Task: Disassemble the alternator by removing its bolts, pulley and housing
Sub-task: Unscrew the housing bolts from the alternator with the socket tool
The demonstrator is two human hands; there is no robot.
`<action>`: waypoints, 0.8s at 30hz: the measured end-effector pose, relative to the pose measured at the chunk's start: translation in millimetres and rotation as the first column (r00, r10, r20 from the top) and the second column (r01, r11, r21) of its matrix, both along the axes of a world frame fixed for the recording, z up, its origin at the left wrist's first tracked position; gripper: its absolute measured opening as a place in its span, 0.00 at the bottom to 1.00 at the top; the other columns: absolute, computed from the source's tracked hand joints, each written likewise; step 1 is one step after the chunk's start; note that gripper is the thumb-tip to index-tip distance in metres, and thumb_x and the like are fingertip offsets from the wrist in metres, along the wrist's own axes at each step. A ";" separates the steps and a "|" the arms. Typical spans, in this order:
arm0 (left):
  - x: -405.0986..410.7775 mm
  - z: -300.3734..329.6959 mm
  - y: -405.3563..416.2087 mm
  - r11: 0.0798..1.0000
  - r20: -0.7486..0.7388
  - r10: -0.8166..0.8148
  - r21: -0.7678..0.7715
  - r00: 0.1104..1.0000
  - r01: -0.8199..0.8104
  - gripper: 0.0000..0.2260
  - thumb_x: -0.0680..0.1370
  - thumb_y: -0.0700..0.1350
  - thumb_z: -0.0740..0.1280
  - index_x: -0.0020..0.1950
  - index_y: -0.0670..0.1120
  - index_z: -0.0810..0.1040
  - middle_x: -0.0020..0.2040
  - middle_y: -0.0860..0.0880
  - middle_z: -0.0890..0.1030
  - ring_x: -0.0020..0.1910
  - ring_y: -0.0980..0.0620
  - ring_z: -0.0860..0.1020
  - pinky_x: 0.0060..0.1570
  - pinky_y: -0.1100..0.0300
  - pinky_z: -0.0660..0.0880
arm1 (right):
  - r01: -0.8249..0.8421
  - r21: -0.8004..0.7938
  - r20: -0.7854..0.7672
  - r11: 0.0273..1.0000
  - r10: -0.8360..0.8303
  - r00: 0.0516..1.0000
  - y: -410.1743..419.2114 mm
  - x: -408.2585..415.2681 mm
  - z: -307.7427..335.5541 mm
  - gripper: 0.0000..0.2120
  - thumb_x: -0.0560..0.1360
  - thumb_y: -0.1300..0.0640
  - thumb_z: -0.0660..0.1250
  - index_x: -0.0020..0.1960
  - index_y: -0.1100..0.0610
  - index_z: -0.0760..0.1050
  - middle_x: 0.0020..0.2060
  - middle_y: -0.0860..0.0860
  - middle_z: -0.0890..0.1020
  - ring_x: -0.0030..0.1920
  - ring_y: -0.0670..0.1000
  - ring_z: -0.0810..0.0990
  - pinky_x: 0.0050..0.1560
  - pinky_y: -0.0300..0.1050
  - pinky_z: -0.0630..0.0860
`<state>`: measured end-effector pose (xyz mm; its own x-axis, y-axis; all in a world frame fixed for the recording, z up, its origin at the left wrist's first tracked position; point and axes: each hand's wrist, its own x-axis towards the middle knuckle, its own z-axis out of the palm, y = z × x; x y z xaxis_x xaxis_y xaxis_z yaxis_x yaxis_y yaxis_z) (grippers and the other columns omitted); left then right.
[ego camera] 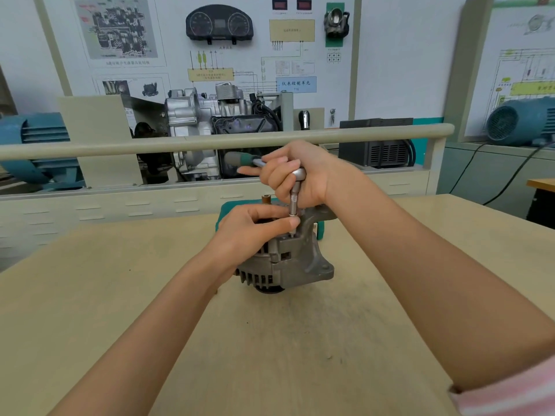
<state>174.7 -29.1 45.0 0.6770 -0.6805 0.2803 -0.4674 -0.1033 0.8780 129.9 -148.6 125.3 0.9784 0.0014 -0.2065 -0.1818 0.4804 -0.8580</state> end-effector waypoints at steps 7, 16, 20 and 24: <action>-0.1 -3.3 -4.5 0.996 -0.038 0.054 -0.076 0.998 -0.056 0.05 0.68 0.50 0.76 0.43 0.57 0.85 0.42 0.57 0.85 0.49 0.56 0.82 0.54 0.58 0.76 | 0.003 -0.026 0.036 1.000 -0.002 0.999 8.4 -3.6 1.1 0.13 0.81 0.56 0.54 0.53 0.64 0.73 0.18 0.44 0.64 0.13 0.41 0.61 0.14 0.30 0.58; -4.4 -7.6 -9.2 0.985 0.013 0.132 -0.111 0.991 -0.130 0.03 0.68 0.45 0.72 0.38 0.53 0.84 0.41 0.50 0.85 0.51 0.45 0.81 0.61 0.41 0.73 | 0.820 0.183 0.268 0.542 -0.830 0.489 34.9 9.1 -18.8 0.13 0.83 0.54 0.48 0.48 0.60 0.65 0.28 0.53 0.71 0.19 0.45 0.67 0.17 0.34 0.64; -3.5 -4.7 -6.5 0.992 0.026 0.102 -0.078 0.994 -0.099 0.04 0.69 0.49 0.73 0.43 0.54 0.84 0.45 0.52 0.85 0.53 0.48 0.81 0.63 0.43 0.71 | 0.718 0.135 0.233 0.682 -0.726 0.646 32.6 6.9 -14.8 0.11 0.81 0.62 0.49 0.41 0.59 0.63 0.22 0.51 0.69 0.14 0.42 0.65 0.16 0.31 0.62; -3.6 -1.9 -3.2 0.998 0.014 0.033 -0.044 0.999 -0.032 0.08 0.71 0.51 0.74 0.50 0.55 0.85 0.46 0.56 0.85 0.54 0.54 0.81 0.63 0.48 0.73 | 0.330 0.038 0.122 0.943 -0.332 0.935 14.0 3.0 -7.6 0.12 0.81 0.61 0.51 0.43 0.61 0.69 0.16 0.46 0.65 0.14 0.41 0.63 0.14 0.31 0.61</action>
<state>171.1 -32.3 43.1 0.6940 -0.6450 0.3199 -0.4775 -0.0798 0.8750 132.9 -134.6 117.7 0.9419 -0.3246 -0.0859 0.0976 0.5093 -0.8550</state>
